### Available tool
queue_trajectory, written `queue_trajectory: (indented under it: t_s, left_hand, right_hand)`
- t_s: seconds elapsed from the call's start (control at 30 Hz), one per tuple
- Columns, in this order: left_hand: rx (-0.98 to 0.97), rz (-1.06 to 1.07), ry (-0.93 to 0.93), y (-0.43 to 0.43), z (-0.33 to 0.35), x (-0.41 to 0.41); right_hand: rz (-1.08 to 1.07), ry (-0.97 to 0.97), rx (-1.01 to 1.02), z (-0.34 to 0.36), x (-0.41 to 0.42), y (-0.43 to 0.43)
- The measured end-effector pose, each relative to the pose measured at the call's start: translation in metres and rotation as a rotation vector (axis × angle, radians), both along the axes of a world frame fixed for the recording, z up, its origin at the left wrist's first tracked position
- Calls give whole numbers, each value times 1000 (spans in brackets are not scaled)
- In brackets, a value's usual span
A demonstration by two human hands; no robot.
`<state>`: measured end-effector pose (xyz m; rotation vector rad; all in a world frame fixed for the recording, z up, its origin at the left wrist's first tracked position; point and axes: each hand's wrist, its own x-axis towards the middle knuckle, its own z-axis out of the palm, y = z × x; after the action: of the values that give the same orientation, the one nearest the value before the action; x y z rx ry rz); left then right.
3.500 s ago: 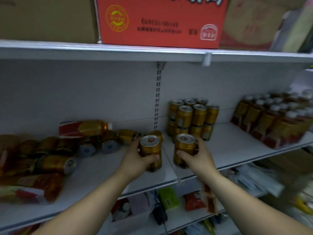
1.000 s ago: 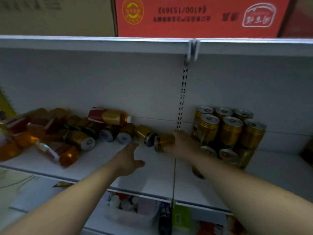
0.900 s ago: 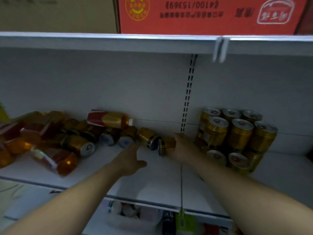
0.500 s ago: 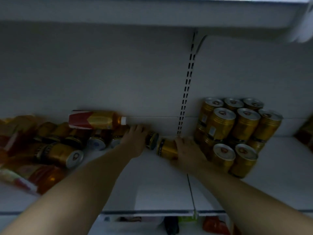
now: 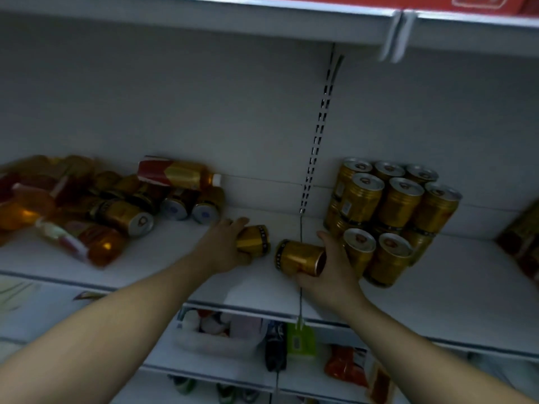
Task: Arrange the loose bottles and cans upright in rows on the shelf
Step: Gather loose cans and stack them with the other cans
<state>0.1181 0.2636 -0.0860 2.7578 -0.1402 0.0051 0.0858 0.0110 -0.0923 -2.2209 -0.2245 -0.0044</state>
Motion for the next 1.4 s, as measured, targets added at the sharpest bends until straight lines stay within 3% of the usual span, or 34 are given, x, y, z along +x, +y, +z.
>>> queue_trajectory:
  t_s: [0.13, 0.37, 0.63, 0.8, 1.07, 1.27, 1.4]
  left_hand:
    - [-184, 100, -108, -26, 10, -35]
    - [-194, 197, -165, -75, 11, -71]
    - [-366, 21, -63, -126, 11, -67]
    - [-711, 89, -37, -142, -12, -78]
    - [-829, 84, -70, -165, -2, -82]
    - [-891, 123, -276, -194, 47, -70]
    - [-879, 123, -291, -211, 71, -52]
  right_hand:
    - [25, 15, 95, 3, -17, -17]
    - [43, -52, 158, 8, -39, -58]
    - [-8, 29, 179, -1, -46, -87]
    - [-87, 77, 242, -5, -51, -91]
    - [-302, -52, 329, 6, -45, -142]
    - [-268, -111, 322, 22, -17, -181]
    - [-228, -60, 336, 18, -1, -194]
